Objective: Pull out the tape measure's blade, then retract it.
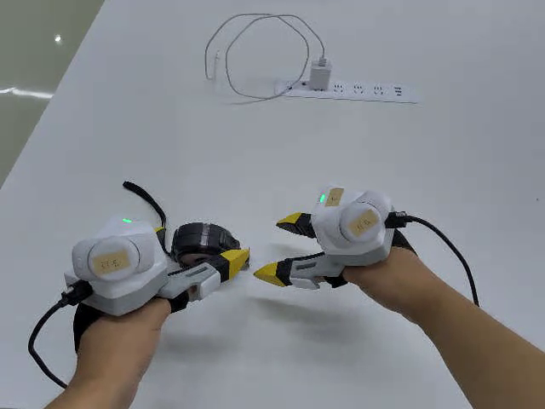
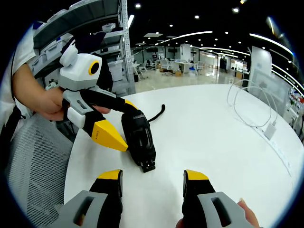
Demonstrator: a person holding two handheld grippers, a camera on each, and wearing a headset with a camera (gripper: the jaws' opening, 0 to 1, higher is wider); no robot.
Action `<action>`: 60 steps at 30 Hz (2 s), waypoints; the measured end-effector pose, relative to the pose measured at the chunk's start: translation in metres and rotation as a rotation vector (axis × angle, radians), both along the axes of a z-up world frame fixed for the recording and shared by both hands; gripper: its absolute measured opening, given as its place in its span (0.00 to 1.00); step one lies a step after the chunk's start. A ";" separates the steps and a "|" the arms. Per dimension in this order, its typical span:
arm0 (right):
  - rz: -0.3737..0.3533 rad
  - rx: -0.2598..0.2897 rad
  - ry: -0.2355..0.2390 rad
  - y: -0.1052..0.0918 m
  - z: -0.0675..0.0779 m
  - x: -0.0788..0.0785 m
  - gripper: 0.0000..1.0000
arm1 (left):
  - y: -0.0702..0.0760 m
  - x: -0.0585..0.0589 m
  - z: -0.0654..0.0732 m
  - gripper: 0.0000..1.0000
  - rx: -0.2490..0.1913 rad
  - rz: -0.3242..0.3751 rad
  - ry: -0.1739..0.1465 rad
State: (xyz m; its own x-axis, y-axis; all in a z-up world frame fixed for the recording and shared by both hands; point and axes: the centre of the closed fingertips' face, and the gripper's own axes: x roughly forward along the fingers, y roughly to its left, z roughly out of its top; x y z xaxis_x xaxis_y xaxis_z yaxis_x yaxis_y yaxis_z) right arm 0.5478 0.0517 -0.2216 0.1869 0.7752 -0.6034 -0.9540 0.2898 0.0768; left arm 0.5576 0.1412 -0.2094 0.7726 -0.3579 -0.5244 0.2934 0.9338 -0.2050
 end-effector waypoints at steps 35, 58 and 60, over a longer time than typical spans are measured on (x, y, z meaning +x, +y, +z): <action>-0.170 0.038 -0.035 -0.076 0.037 -0.017 0.66 | 0.017 -0.040 0.029 0.99 0.047 -0.209 -0.059; -0.219 0.036 -0.021 -0.114 0.035 -0.038 0.75 | 0.022 -0.066 0.029 0.99 0.057 -0.322 -0.028; -0.220 0.034 -0.019 -0.116 0.035 -0.039 0.77 | 0.023 -0.067 0.030 0.99 0.059 -0.325 -0.027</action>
